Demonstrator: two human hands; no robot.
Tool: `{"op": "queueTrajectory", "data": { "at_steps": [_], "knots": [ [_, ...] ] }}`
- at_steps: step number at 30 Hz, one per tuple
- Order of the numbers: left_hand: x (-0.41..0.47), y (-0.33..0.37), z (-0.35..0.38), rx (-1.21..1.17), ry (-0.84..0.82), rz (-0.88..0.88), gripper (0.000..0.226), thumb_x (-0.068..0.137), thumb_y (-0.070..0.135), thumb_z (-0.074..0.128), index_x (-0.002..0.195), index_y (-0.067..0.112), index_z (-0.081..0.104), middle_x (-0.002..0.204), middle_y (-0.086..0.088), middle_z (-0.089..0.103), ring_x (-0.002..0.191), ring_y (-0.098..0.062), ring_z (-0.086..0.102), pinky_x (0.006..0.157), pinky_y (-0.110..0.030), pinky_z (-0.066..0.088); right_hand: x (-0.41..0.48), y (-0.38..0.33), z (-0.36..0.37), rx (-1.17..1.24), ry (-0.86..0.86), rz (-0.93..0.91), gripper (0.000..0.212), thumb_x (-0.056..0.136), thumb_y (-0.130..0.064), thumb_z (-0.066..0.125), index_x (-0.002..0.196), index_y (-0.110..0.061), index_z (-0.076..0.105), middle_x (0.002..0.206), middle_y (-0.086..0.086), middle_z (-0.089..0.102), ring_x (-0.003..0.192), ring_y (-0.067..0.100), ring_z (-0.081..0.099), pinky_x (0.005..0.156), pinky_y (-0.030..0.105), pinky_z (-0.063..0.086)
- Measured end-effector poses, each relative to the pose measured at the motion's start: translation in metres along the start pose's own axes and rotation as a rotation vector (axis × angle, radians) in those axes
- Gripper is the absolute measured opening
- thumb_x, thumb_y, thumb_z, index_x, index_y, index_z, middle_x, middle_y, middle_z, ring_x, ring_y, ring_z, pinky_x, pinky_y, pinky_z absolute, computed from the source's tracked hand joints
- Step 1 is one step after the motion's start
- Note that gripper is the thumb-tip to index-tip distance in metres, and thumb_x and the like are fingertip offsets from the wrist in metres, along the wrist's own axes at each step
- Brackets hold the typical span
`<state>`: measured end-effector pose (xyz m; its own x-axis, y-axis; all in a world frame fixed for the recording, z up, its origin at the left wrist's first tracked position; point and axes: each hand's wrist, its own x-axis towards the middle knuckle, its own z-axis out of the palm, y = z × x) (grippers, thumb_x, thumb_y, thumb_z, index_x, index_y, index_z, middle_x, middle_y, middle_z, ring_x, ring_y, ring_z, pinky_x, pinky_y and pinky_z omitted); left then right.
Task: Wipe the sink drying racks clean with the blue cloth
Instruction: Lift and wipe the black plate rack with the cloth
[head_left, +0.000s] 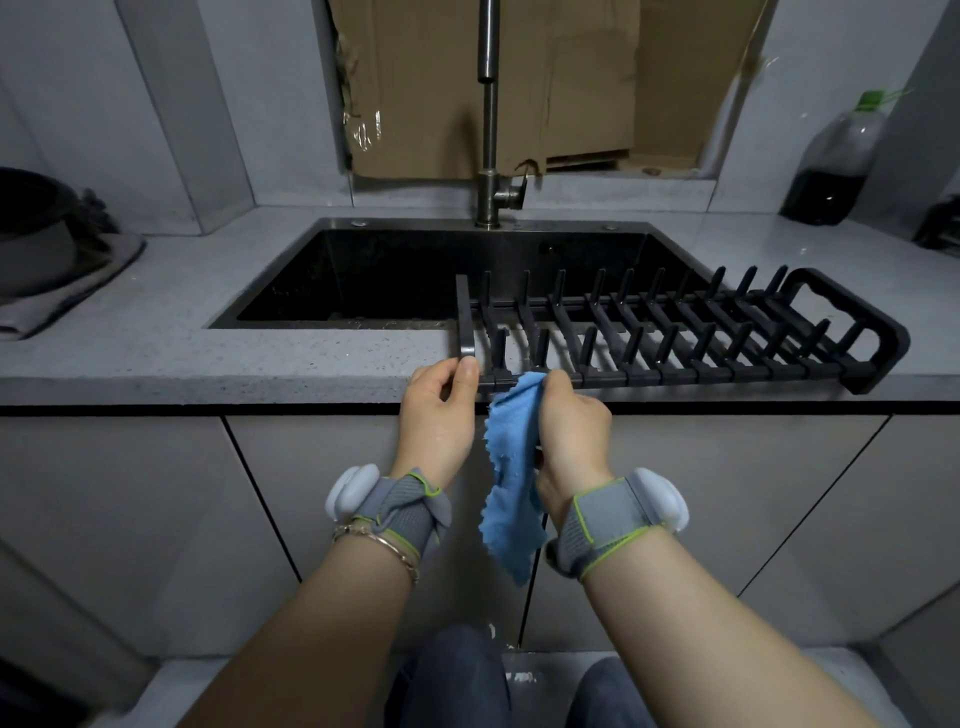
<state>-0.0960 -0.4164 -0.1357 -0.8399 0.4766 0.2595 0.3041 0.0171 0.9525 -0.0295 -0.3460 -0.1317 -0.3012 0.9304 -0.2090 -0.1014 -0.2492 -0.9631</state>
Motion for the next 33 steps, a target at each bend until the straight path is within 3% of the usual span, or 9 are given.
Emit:
{"op": "queueTrajectory", "data": {
  "at_steps": [7, 13, 17, 19, 22, 25, 28, 31, 33],
  "knots": [
    [0.0, 0.004, -0.001, 0.012, -0.002, -0.009, 0.019, 0.098, 0.024, 0.045, 0.092, 0.016, 0.061, 0.103, -0.007, 0.062, 0.084, -0.008, 0.052, 0.07, -0.015, 0.038, -0.008, -0.005, -0.012, -0.035, -0.182, 0.03, 0.017, 0.082, -0.007, 0.056, 0.066, -0.01, 0.054, 0.072, 0.009, 0.054, 0.069, 0.019, 0.049, 0.06, 0.028, 0.041],
    [-0.008, 0.014, 0.0, -0.052, 0.032, -0.03, 0.012, 0.097, 0.021, 0.05, 0.102, 0.012, 0.054, 0.084, 0.011, 0.053, 0.074, 0.004, 0.05, 0.063, 0.001, 0.039, -0.027, 0.002, -0.024, -0.054, -0.385, -0.065, 0.025, 0.084, 0.005, 0.048, 0.072, -0.011, 0.063, 0.074, 0.011, 0.061, 0.07, 0.021, 0.054, 0.063, 0.029, 0.044],
    [-0.013, 0.002, -0.005, -0.053, 0.072, -0.155, 0.03, 0.095, 0.041, 0.047, 0.104, 0.012, 0.05, 0.091, 0.003, 0.055, 0.089, -0.012, 0.056, 0.074, -0.016, 0.044, -0.034, -0.007, -0.029, 0.022, -0.498, -0.035, 0.027, 0.081, 0.013, 0.042, 0.07, -0.006, 0.058, 0.066, 0.01, 0.057, 0.054, 0.015, 0.053, 0.048, 0.019, 0.045],
    [-0.022, -0.002, -0.006, -0.062, -0.089, -0.337, 0.055, 0.092, 0.057, 0.039, 0.097, 0.005, 0.057, 0.092, -0.01, 0.064, 0.094, -0.025, 0.06, 0.082, -0.036, 0.047, -0.034, -0.01, -0.031, 0.053, -0.541, -0.031, 0.027, 0.081, 0.016, 0.042, 0.069, -0.005, 0.056, 0.064, 0.01, 0.057, 0.051, 0.013, 0.054, 0.046, 0.018, 0.045],
    [-0.034, -0.004, -0.01, -0.175, -0.57, -0.653, 0.082, 0.081, 0.077, 0.022, 0.097, 0.01, 0.069, 0.082, -0.008, 0.072, 0.08, -0.026, 0.065, 0.074, -0.035, 0.049, -0.029, -0.008, -0.033, 0.022, -0.537, -0.072, 0.031, 0.08, 0.018, 0.042, 0.066, -0.007, 0.053, 0.06, 0.007, 0.054, 0.052, 0.014, 0.05, 0.047, 0.02, 0.042],
    [-0.032, 0.001, -0.013, -0.208, -0.714, -0.689, 0.051, 0.092, 0.06, 0.035, 0.093, 0.02, 0.067, 0.085, -0.006, 0.071, 0.073, -0.019, 0.067, 0.067, -0.031, 0.054, -0.023, -0.003, -0.037, -0.085, -0.475, -0.198, 0.037, 0.076, 0.023, 0.039, 0.061, -0.008, 0.05, 0.054, 0.002, 0.051, 0.05, 0.01, 0.044, 0.046, 0.016, 0.036],
    [-0.021, 0.011, -0.009, -0.182, -0.498, -0.504, 0.012, 0.088, 0.02, 0.063, 0.081, 0.011, 0.062, 0.068, -0.007, 0.065, 0.057, -0.017, 0.06, 0.053, -0.021, 0.045, -0.018, 0.001, -0.043, -0.326, -0.372, -0.444, 0.039, 0.07, 0.022, 0.037, 0.07, -0.016, 0.047, 0.066, 0.0, 0.05, 0.061, 0.01, 0.043, 0.053, 0.014, 0.036],
    [-0.017, 0.029, -0.008, -0.222, -0.263, -0.328, 0.016, 0.088, -0.005, 0.056, 0.077, 0.007, 0.059, 0.066, -0.01, 0.062, 0.052, -0.015, 0.058, 0.049, -0.02, 0.046, -0.03, 0.007, -0.047, -0.475, -0.386, -0.583, 0.048, 0.064, 0.004, 0.04, 0.097, -0.029, 0.051, 0.099, 0.005, 0.058, 0.09, 0.015, 0.056, 0.081, 0.024, 0.047],
    [-0.018, 0.04, -0.009, -0.284, -0.19, -0.261, 0.016, 0.087, -0.008, 0.056, 0.079, 0.006, 0.06, 0.067, -0.01, 0.063, 0.056, -0.018, 0.06, 0.053, -0.024, 0.05, -0.041, 0.008, -0.047, -0.368, -0.514, -0.544, 0.054, 0.068, -0.002, 0.047, 0.111, -0.034, 0.048, 0.112, -0.002, 0.058, 0.1, 0.005, 0.058, 0.087, 0.02, 0.048]
  ]
}}
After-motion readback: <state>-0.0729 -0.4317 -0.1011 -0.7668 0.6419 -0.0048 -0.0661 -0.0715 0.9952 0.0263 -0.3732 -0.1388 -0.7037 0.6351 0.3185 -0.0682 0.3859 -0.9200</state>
